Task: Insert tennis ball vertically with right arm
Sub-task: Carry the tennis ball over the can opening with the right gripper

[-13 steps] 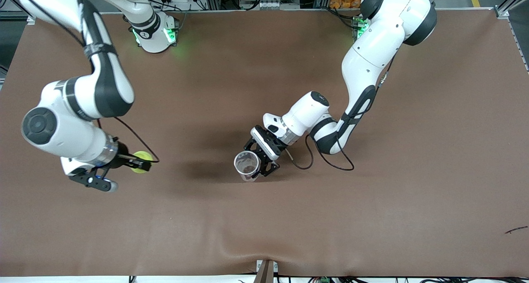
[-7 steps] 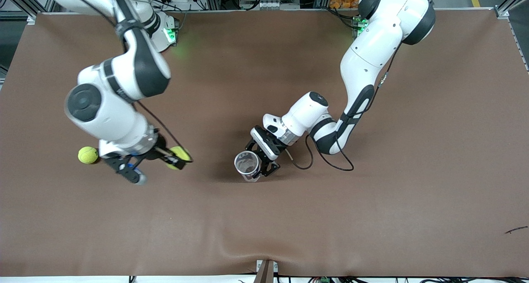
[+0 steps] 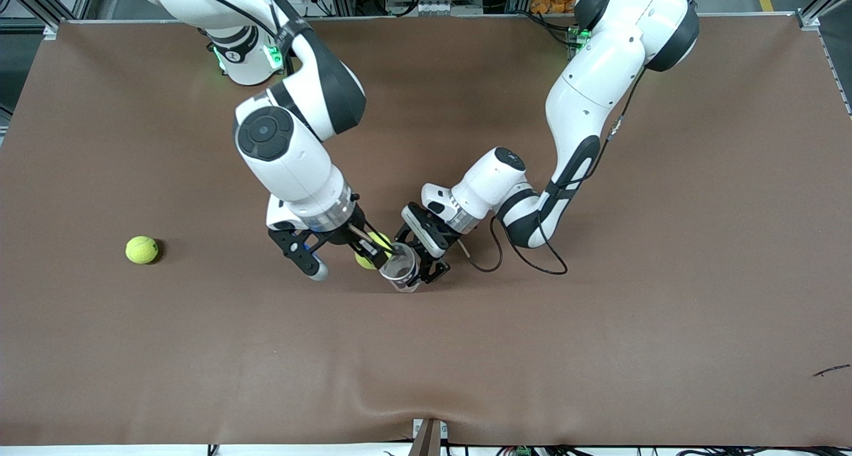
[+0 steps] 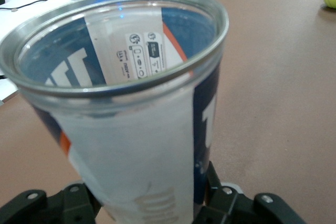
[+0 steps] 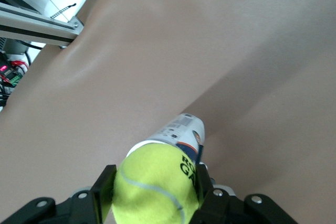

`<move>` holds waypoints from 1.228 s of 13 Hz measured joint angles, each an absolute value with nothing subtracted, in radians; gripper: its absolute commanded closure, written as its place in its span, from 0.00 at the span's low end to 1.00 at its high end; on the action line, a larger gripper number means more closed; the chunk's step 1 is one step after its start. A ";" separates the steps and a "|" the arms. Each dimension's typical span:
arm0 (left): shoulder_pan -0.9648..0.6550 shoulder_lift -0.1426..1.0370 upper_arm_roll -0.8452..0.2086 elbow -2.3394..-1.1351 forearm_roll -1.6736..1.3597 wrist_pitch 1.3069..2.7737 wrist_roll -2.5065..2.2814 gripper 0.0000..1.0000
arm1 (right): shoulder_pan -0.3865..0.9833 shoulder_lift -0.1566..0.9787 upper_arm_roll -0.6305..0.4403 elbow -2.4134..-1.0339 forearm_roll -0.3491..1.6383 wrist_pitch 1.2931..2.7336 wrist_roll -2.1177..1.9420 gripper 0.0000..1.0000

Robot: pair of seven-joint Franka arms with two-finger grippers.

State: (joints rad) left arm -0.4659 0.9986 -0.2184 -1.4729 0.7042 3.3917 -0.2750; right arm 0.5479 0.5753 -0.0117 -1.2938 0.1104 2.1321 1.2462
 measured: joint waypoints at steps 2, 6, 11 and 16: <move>-0.468 0.999 -0.218 -1.473 0.704 3.392 -0.275 0.27 | 0.550 0.592 -0.012 -1.290 0.109 2.156 1.246 1.00; -0.470 0.999 -0.218 -1.473 0.704 3.392 -0.275 0.27 | 0.562 0.607 -0.012 -1.287 0.078 2.174 1.246 1.00; -0.470 0.999 -0.218 -1.473 0.704 3.392 -0.275 0.26 | 0.585 0.615 -0.012 -1.287 0.076 2.179 1.246 1.00; -0.470 0.999 -0.217 -1.472 0.704 3.392 -0.275 0.26 | 0.587 0.620 -0.014 -1.289 0.059 2.171 1.246 0.82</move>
State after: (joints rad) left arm -0.4700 0.9986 -0.2171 -1.4723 0.7042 3.3917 -0.2750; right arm 0.5872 0.6199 -0.0140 -1.2885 0.0589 2.1708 1.2462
